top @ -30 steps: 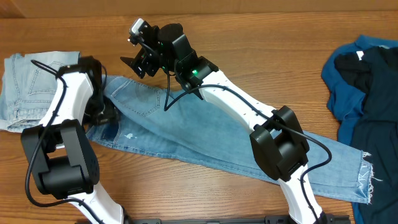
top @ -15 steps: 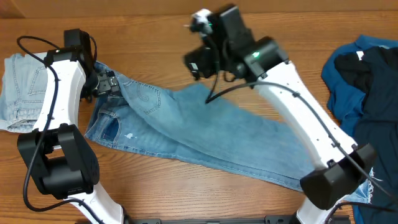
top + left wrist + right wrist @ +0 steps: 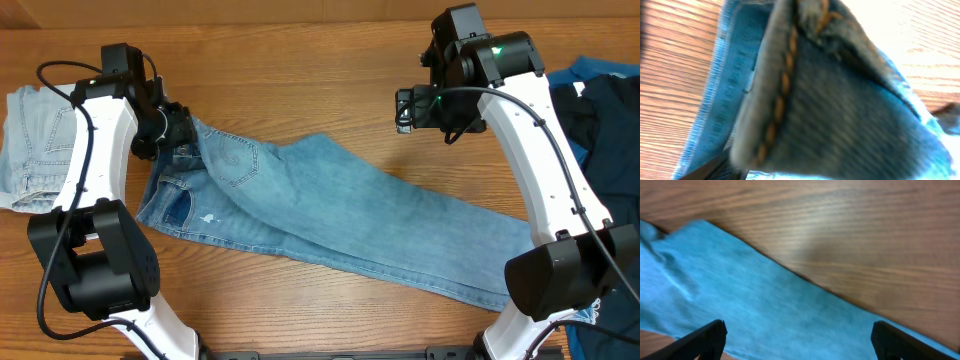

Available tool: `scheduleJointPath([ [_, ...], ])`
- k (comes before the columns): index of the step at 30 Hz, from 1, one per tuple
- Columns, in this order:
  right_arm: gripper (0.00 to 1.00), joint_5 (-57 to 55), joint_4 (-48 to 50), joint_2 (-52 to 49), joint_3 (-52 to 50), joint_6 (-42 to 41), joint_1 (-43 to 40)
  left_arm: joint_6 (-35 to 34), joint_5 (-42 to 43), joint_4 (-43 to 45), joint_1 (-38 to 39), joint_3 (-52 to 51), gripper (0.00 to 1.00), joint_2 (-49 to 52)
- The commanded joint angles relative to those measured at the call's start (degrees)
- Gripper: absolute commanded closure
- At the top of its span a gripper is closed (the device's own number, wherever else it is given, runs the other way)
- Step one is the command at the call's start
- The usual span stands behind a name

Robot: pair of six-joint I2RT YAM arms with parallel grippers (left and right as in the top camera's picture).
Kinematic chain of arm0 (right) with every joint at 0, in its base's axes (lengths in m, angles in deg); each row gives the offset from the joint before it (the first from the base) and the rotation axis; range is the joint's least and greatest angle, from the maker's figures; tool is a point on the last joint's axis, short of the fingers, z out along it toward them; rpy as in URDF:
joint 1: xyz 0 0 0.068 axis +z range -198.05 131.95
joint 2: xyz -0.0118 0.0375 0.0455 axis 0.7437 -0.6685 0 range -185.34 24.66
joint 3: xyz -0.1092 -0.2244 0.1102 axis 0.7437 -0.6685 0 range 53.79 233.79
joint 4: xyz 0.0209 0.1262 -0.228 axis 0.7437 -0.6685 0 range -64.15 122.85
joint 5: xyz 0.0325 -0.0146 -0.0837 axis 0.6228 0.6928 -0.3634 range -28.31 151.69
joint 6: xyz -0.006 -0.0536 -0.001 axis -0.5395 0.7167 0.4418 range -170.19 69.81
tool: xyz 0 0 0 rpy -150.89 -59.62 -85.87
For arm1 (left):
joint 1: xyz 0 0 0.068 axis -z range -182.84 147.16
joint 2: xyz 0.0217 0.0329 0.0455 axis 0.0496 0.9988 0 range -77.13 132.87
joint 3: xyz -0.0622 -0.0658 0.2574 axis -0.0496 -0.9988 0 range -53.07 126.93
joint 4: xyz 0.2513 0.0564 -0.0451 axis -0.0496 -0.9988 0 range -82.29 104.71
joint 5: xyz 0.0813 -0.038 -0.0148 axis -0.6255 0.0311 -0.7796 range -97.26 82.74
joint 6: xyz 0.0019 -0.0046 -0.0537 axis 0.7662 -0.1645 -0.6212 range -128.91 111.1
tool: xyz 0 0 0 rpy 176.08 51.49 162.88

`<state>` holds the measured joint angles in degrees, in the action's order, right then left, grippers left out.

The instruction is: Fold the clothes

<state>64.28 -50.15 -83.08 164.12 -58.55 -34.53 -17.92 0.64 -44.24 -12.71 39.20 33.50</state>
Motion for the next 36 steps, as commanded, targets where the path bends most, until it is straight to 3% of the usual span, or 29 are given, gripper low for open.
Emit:
scheduleJointPath([
  [1, 0.03, -4.24, -2.38, 0.28, 0.33, -2.86, -0.98, -1.97, 4.22, -2.4, -0.17, 1.57, 0.34, -1.05],
  [9, 0.0, -4.24, -5.55, 0.28, 0.31, -2.34, -4.02, -4.35, 4.09, -4.48, -0.24, 2.51, 0.29, -1.46],
  [12, 0.0, -4.26, -5.53, 0.28, 0.31, -1.68, -4.02, -6.25, 4.15, -2.93, -0.24, 2.51, 0.21, -2.12],
  [17, 0.0, -4.24, -5.18, 0.28, 0.31, -0.96, -4.0, -6.23, 5.09, -4.72, -0.24, 2.54, 0.28, -3.3],
  [36, 0.0, -3.82, -2.38, 0.28, 0.33, 1.11, -4.0, -6.88, 6.01, -3.23, -0.24, 2.51, 0.21, -4.04],
])
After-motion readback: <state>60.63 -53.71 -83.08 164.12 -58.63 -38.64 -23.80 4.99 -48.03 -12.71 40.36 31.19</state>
